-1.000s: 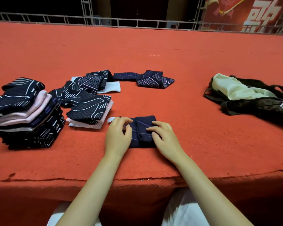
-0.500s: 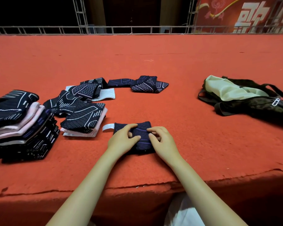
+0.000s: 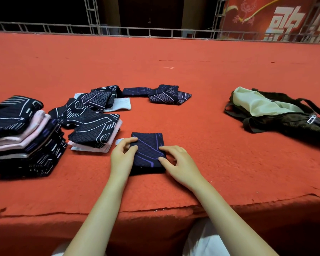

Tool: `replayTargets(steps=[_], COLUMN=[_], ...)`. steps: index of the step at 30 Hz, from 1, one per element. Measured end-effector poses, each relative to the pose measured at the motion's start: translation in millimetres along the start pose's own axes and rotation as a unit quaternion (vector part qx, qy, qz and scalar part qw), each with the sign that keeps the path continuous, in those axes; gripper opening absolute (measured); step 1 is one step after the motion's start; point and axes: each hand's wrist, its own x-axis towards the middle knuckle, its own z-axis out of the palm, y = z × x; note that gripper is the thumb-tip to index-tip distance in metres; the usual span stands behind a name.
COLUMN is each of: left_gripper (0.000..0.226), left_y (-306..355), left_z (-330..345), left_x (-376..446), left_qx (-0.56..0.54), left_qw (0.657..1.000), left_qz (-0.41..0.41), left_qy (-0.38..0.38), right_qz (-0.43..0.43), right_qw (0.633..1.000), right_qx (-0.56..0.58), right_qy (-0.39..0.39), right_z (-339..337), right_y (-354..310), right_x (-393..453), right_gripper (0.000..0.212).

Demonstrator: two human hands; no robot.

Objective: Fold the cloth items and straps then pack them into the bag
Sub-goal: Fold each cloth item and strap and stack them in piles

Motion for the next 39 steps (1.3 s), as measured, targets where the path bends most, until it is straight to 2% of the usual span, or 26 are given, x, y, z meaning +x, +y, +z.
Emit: replayTargets(steps=[3,7,9,14,17,21,25,28,32,36,39], left_gripper=[0.026,0.027,0.029,0.014,0.024,0.046,0.059,0.063,0.066,0.069,0.069], left_y=[0.5,-10.9,-13.2,-8.1,-6.3,-6.8,-13.2,-5.7,1.9,13.0,28.3], left_z=[-4.3,-5.3,-4.2,-1.0,1.3,0.0,-4.5,-5.9,-9.4,-11.5,-17.9], left_x=[-0.4,-0.2,-2.6,-8.6,-9.0,-6.7,0.8,-2.9,-17.4,-23.0,-11.3], left_qx=[0.021,0.197,0.270,0.317,0.372,0.359,0.350,0.334,0.310,0.196,0.154], left_qw=[1.000,0.978,0.961,0.947,0.927,0.932,0.937,0.942,0.949,0.970,0.973], left_qz=[0.000,0.058,0.051,0.024,0.018,0.006,0.013,-0.009,0.022,0.074,0.121], left_qy=[0.022,0.038,0.040,0.047,0.046,0.052,0.009,-0.021,-0.058,-0.119,-0.123], right_qz=[-0.012,-0.013,-0.008,-0.015,-0.012,0.061,0.114,0.135,0.150,0.220,0.285], right_qw=[1.000,0.999,0.999,1.000,1.000,0.997,0.991,0.990,0.989,0.972,0.942], right_qx=[-0.010,-0.031,-0.034,-0.019,-0.017,0.055,0.069,0.044,0.001,0.088,0.179], right_qy=[-0.006,-0.019,-0.020,-0.018,-0.023,0.005,-0.005,-0.002,-0.001,-0.005,-0.013], right_z=[-0.6,2.6,3.6,4.8,3.6,0.3,2.5,8.5,12.1,9.5,1.1], right_y=[-0.7,-0.3,0.3,1.8,1.1,-1.7,-9.4,-17.0,-30.0,-38.9,-52.1], right_x=[-1.0,-0.8,0.0,1.1,2.0,10.6,17.5,17.3,14.7,22.8,35.1], right_gripper=[0.037,0.036,0.034,0.027,0.029,0.032,0.031,0.032,0.027,0.035,0.043])
